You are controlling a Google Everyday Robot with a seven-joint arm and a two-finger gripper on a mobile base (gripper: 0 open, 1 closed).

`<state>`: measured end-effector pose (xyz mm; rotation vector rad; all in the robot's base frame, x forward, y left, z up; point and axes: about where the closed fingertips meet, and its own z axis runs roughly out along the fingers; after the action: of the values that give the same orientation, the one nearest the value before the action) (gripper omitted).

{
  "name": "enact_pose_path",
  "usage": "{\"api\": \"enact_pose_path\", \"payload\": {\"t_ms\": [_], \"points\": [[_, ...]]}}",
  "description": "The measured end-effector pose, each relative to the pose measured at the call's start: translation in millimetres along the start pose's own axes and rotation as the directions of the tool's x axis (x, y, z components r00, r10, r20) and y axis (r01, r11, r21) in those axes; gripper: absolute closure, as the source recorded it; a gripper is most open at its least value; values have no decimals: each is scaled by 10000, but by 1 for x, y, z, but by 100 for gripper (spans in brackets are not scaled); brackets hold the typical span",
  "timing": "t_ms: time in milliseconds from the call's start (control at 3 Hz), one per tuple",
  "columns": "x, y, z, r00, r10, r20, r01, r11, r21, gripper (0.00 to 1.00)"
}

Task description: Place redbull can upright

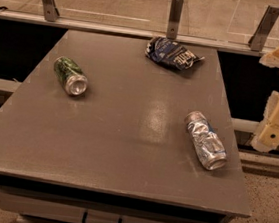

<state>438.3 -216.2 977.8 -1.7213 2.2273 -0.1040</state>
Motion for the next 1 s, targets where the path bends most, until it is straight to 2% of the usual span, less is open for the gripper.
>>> {"api": "enact_pose_path", "payload": {"t_ms": [333,667,1000], "points": [[-4,-2,2,10000,73,2,-73,10000,3,0],[-21,-6,17,9988,481,-77,-482,9987,-144,0],[-39,-13,41,9890,1463,-204,-1471,9883,-415,0]]}}
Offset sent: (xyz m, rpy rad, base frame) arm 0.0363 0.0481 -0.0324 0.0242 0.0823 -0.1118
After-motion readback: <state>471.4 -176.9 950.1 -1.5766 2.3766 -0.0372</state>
